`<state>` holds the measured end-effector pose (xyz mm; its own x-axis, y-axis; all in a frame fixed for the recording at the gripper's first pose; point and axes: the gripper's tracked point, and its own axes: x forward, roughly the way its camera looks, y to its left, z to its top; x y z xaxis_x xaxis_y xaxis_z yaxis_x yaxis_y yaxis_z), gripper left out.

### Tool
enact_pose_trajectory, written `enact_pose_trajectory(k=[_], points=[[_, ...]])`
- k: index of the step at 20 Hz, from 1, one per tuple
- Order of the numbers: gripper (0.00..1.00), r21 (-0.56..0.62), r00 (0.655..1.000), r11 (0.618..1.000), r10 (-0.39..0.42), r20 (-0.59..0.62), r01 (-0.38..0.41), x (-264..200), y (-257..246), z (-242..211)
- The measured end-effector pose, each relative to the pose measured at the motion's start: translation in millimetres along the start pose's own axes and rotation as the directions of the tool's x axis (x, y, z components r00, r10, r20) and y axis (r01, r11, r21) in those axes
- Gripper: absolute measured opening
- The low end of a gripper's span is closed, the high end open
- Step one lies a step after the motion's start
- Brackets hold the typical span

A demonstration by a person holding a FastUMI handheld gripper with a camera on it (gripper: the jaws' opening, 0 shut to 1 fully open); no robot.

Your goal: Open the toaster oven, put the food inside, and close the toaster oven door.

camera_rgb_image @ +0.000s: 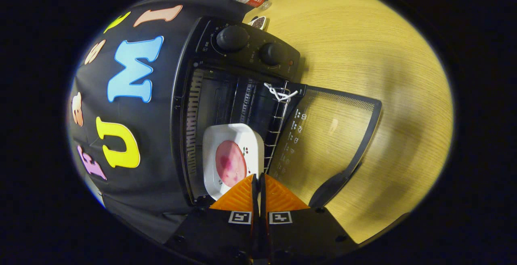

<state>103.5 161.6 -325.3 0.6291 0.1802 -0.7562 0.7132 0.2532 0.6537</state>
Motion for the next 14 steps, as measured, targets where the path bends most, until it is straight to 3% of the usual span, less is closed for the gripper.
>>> enact_pose_trajectory(k=[8, 14], points=[[0.02, 0.174, 0.992, 0.984, -0.041, 0.122, 0.019, 40, 10, 19], [0.03, 0.175, 0.982, 0.984, -0.052, 0.183, 0.02, 52, 12, 26]])
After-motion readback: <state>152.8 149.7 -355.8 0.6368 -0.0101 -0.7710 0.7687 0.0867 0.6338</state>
